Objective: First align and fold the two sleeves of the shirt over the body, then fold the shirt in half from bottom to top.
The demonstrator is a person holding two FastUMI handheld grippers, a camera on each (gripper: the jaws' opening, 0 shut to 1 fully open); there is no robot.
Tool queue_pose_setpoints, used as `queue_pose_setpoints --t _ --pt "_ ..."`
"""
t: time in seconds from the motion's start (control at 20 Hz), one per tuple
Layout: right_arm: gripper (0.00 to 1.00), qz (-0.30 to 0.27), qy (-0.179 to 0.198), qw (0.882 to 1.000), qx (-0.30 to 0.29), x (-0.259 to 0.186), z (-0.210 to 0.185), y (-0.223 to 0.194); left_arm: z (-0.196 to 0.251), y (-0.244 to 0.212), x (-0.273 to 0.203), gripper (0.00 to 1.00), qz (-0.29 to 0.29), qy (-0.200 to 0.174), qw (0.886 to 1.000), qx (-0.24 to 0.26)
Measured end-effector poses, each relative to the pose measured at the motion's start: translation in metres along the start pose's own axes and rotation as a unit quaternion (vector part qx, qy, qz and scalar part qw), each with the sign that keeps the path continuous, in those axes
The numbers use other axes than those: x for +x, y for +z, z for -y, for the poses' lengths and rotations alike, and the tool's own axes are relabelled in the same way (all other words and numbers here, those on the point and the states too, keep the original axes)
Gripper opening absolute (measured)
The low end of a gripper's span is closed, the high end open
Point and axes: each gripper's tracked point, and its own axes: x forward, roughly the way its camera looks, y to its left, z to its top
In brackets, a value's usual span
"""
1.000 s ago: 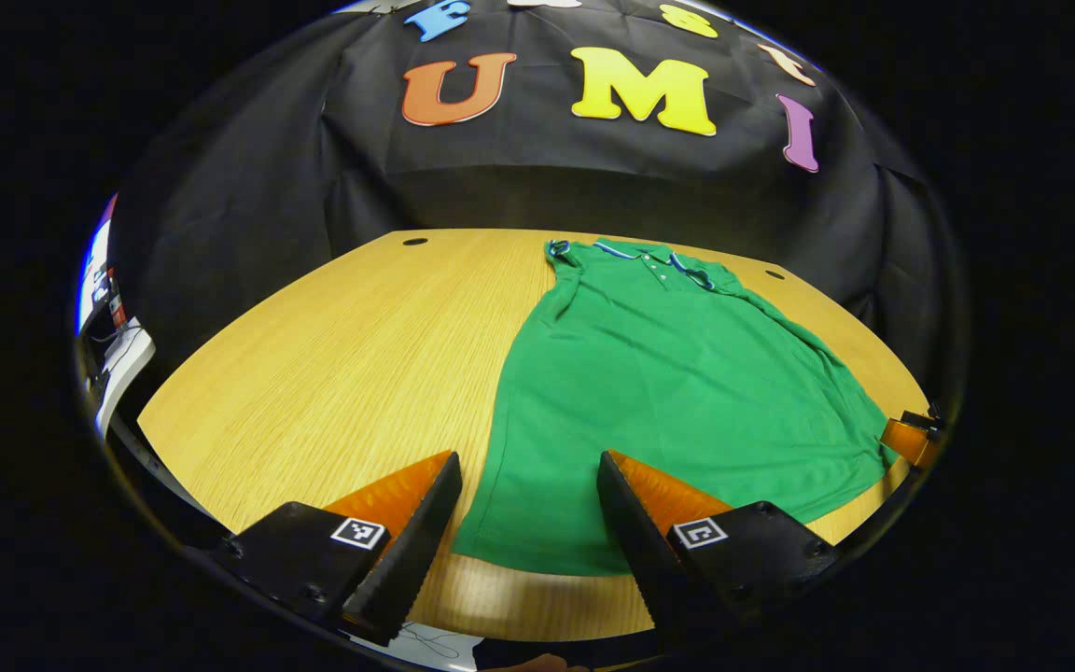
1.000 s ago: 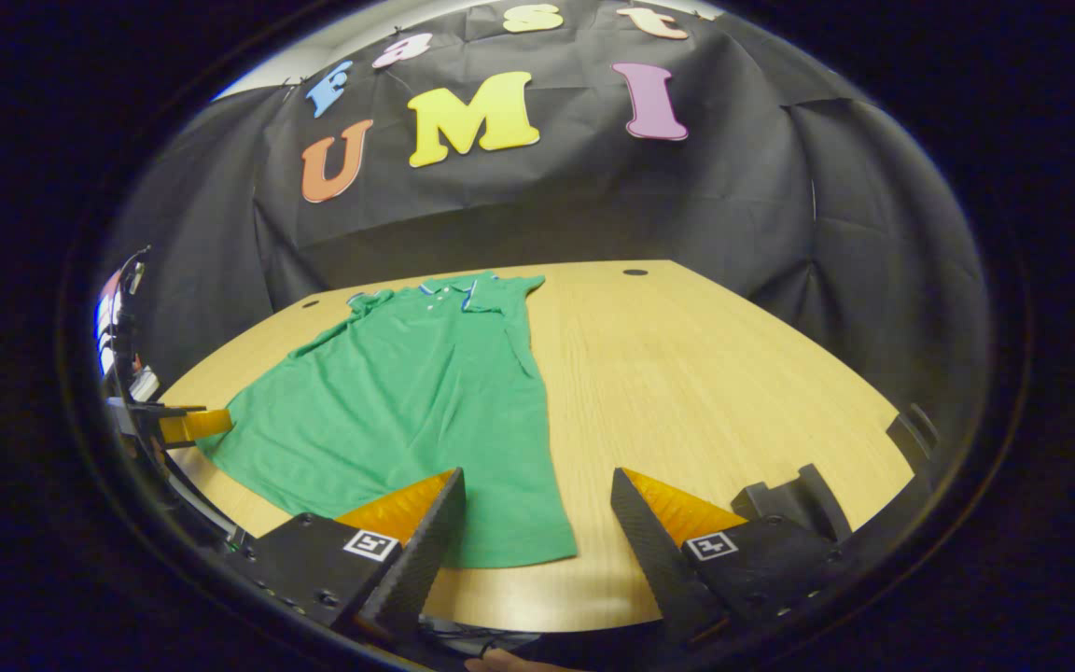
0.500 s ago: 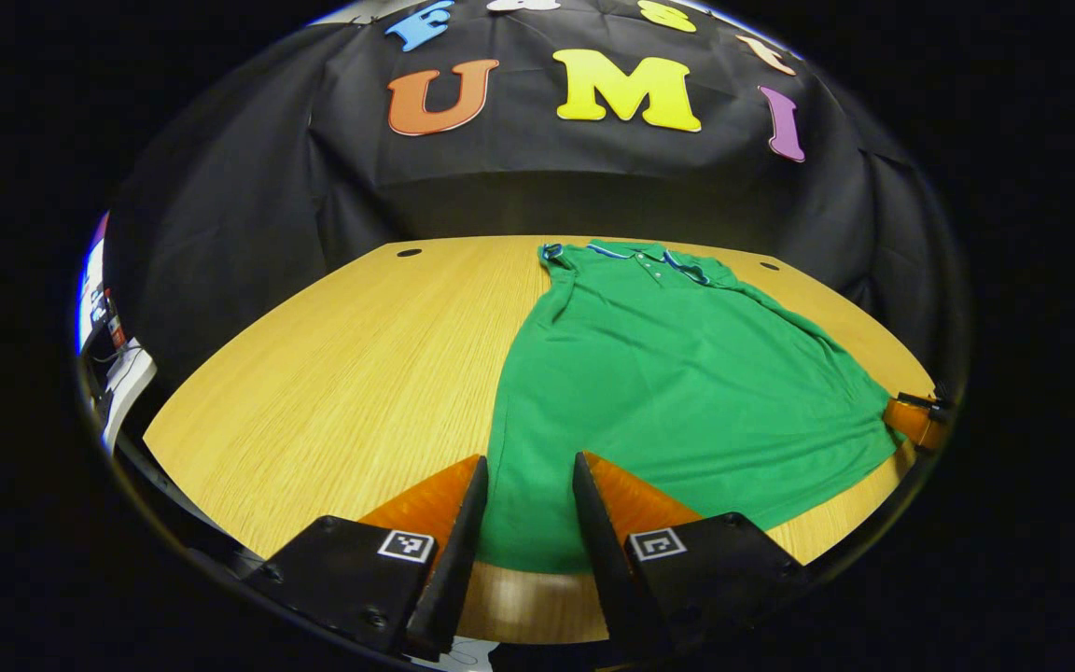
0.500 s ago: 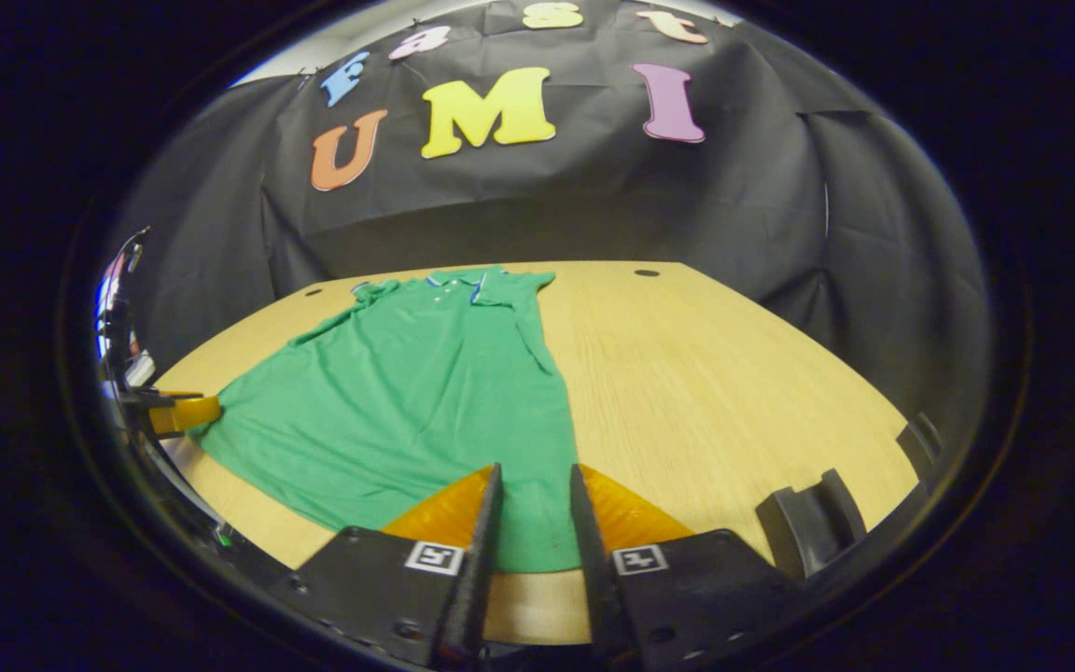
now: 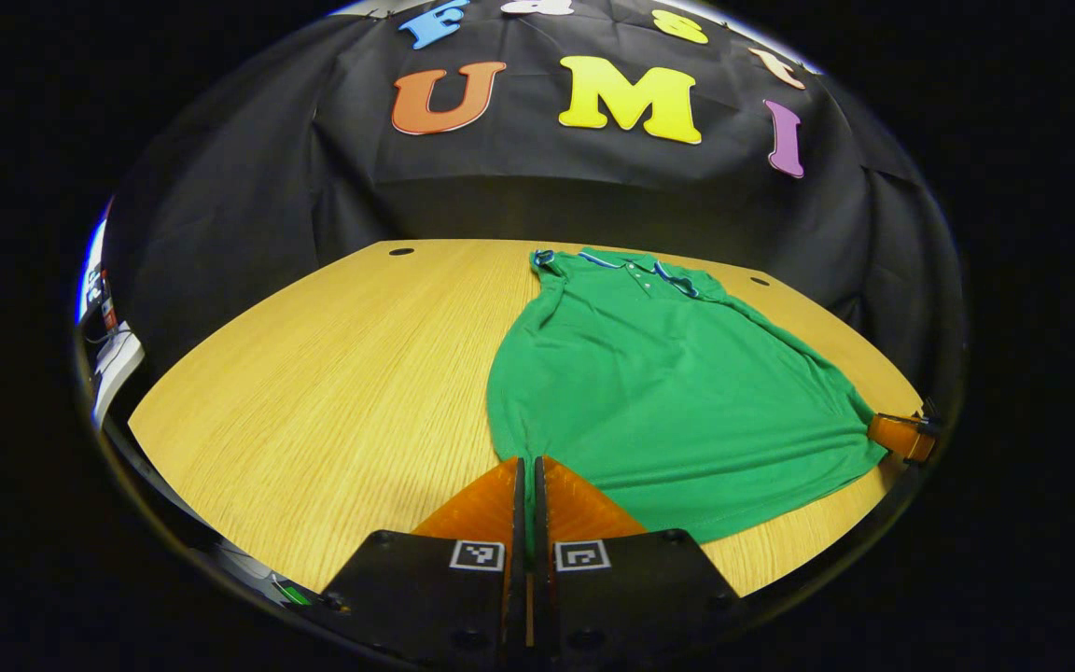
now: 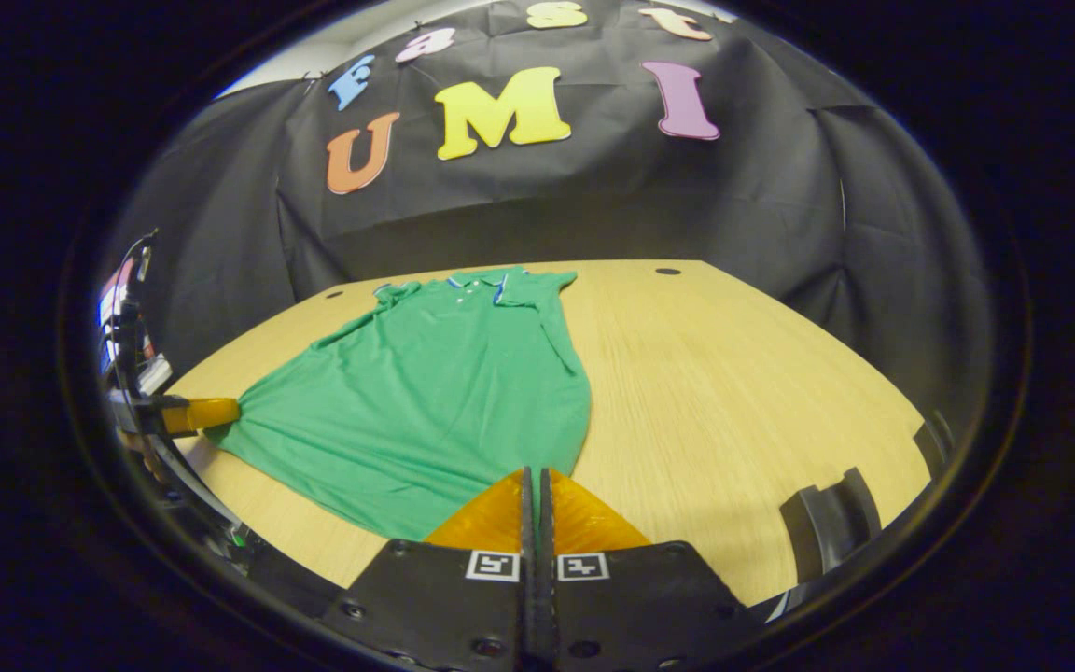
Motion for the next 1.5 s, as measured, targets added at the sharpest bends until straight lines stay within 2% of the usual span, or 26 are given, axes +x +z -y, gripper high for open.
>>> queue_pose_setpoints --t 0.2,0.35,0.6,0.85,1.0,1.2,1.4,1.5 --pt "0.0 -0.003 0.0 1.0 -0.004 -0.001 0.002 0.003 0.006 0.019 -0.008 0.06 0.034 -0.004 0.999 0.01" --pt "0.0 0.01 0.001 1.0 -0.013 -0.006 -0.001 0.02 0.013 0.045 -0.013 0.06 0.065 -0.011 0.998 0.017" --pt "0.0 0.044 0.008 0.999 -0.017 -0.011 -0.005 0.07 0.025 0.092 -0.012 0.06 0.107 -0.034 0.994 0.0" --pt "0.0 0.078 0.013 0.997 -0.011 0.005 -0.009 0.123 0.03 0.143 0.005 0.06 0.138 -0.048 0.989 0.005" --pt "0.0 0.091 0.01 0.996 -0.014 0.028 -0.01 0.156 0.028 0.175 0.025 0.06 0.155 -0.049 0.987 0.009" --pt "0.0 0.124 0.002 0.992 -0.024 0.073 -0.012 0.213 0.027 0.217 0.077 0.06 0.166 -0.047 0.985 0.002" --pt "0.0 0.126 0.001 0.992 -0.022 0.138 -0.019 0.254 0.028 0.258 0.138 0.07 0.175 -0.051 0.983 0.005" --pt "0.0 0.126 -0.015 0.991 -0.033 0.175 -0.017 0.272 0.032 0.28 0.165 0.07 0.181 -0.055 0.982 0.015"
